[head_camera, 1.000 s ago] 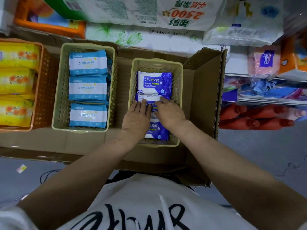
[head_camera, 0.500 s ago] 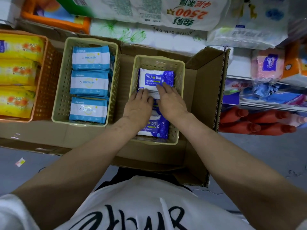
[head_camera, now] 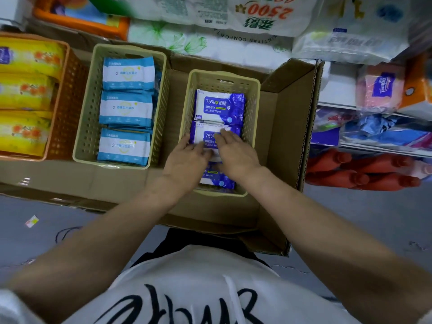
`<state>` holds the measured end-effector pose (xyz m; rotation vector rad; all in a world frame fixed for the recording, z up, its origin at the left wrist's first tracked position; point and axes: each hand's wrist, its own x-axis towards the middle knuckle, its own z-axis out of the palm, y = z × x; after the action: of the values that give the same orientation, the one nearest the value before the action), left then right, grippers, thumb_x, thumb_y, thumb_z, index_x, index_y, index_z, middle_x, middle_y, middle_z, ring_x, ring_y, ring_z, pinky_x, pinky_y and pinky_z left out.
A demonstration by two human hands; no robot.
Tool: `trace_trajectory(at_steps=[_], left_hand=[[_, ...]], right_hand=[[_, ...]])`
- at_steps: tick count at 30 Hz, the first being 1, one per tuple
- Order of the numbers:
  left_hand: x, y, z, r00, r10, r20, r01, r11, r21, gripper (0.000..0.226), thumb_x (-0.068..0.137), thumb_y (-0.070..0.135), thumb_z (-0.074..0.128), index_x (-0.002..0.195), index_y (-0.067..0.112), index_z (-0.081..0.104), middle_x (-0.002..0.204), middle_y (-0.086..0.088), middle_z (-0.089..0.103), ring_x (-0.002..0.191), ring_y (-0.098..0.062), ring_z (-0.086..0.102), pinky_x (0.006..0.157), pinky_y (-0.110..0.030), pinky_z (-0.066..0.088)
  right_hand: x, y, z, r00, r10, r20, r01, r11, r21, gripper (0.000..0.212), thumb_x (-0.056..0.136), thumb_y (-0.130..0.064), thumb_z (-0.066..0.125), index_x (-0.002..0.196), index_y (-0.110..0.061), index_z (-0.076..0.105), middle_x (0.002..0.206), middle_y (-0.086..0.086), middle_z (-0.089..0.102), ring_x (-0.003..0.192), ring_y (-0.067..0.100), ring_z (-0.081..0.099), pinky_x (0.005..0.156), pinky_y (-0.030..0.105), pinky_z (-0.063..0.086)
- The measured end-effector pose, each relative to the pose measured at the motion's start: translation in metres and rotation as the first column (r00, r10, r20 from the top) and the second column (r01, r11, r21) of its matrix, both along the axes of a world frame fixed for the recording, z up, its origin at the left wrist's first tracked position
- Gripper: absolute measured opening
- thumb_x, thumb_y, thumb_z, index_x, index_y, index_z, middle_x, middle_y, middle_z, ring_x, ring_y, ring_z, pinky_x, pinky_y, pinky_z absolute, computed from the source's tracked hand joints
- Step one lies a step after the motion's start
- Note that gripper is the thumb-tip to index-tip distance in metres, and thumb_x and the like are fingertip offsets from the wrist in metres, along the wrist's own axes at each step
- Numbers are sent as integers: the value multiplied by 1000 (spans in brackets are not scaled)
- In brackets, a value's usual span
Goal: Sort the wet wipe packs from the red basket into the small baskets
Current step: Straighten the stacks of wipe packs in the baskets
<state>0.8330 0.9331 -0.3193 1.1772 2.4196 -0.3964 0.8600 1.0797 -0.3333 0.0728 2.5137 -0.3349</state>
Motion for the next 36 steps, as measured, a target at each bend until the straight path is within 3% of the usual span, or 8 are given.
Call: trace_trajectory(at_steps=[10, 13, 18, 21, 24, 30, 33, 36], left_hand=[[20, 0, -8, 992, 92, 85, -93, 996, 6, 54, 99, 21, 43, 149, 10, 29, 154, -13, 35, 141, -27, 34, 120, -38, 18], [15, -4, -3, 984, 107, 144, -126, 984, 129, 56, 96, 17, 49, 149, 13, 32, 155, -11, 34, 143, -25, 31, 118, -35, 19], [-18, -45, 18, 923, 344, 172, -375, 708, 599, 53, 95, 15, 54, 146, 14, 42, 153, -13, 37, 136, -31, 41, 109, -41, 36], [-56, -95, 13, 805, 561, 194, -560, 612, 558, 55, 100, 25, 50, 151, 17, 33, 159, -14, 25, 142, -33, 31, 112, -47, 35], [-100, -145, -1, 762, 601, 242, -643, 660, 388, 60, 101, 31, 47, 155, 20, 22, 162, -16, 12, 147, -34, 20, 117, -49, 28], [-148, -187, -11, 926, 377, 34, -356, 838, 414, 63, 99, 31, 50, 154, 20, 23, 162, -15, 11, 150, -33, 8, 121, -46, 15], [-157, -194, -10, 843, 503, 192, -522, 677, 519, 62, 98, 23, 52, 153, 16, 24, 157, -18, 24, 140, -37, 26, 115, -47, 29], [-168, -201, -13, 758, 543, 361, -641, 520, 564, 59, 99, 20, 50, 153, 20, 26, 136, -18, 46, 124, -35, 44, 104, -47, 40]], right_hand=[[11, -11, -6, 996, -3, -87, 10, 997, 73, 75, 87, -19, 71, 149, -11, 29, 161, 9, 19, 146, 26, 20, 109, 43, 41], [13, -11, -5, 997, -36, -68, 39, 998, 44, 78, 86, -22, 73, 150, -13, 28, 161, 8, 20, 146, 25, 20, 110, 42, 40], [-4, -16, 16, 946, -314, -81, 299, 941, -156, 64, 92, -36, 64, 146, -13, 39, 152, 9, 37, 139, 29, 37, 109, 38, 35], [-27, -44, 33, 864, -438, -249, 367, 886, -284, 52, 96, -36, 59, 141, -12, 47, 143, 10, 49, 133, 28, 44, 104, 37, 38], [-62, -91, 44, 799, -507, -324, 362, 835, -414, 47, 95, -33, 60, 137, -12, 52, 136, 10, 56, 124, 26, 51, 101, 34, 40], [-123, -169, 28, 705, -567, -427, 439, 821, -366, 46, 94, -23, 63, 137, -14, 54, 145, 9, 48, 134, 26, 40, 108, 32, 32], [-134, -174, 12, 462, -813, -354, 718, 577, -390, 51, 91, -17, 63, 140, -17, 49, 134, 12, 56, 123, 30, 51, 104, 38, 40], [-130, -172, 2, 200, -962, -186, 826, 268, -496, 35, 91, -21, 67, 125, -14, 64, 117, 5, 70, 108, 19, 65, 83, 12, 39]])
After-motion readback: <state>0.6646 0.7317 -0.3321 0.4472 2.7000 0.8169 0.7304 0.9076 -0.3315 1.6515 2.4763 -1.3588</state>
